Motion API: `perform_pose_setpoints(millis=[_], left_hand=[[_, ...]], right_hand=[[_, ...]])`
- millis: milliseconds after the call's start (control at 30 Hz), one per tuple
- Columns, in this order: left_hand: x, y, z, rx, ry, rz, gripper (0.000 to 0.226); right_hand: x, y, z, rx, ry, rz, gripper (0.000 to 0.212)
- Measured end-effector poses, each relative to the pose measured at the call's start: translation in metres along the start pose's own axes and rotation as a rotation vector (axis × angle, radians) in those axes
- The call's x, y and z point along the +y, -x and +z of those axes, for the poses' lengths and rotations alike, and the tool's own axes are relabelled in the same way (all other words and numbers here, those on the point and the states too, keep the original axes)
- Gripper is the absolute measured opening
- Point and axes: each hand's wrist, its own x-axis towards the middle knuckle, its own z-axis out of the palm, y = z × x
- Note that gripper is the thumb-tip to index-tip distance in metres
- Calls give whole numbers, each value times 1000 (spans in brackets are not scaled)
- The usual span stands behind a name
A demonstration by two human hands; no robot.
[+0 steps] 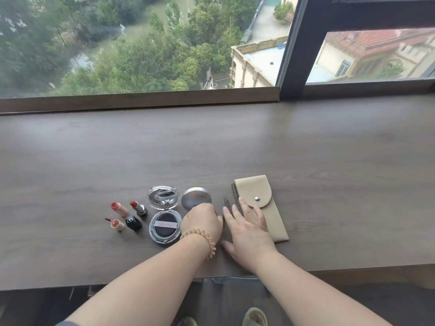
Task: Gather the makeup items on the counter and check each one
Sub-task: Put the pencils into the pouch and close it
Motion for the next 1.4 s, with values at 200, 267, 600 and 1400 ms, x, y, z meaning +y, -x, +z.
perform_pose_setpoints(millis=[200, 267, 600, 1400], left_hand=[[-3, 0, -8, 29, 105, -3, 20], [-4, 2, -10, 34, 118, -9, 19], [-19, 14, -22, 39, 225, -10, 15], [-6, 21, -136, 289, 411, 558, 32]], right_hand=[[11, -9, -2, 427, -25, 253, 20], [15, -12, -5, 340, 6, 351, 20], [6, -19, -11, 131, 76, 417, 34], [-18, 4, -181, 665, -1502, 438, 17]])
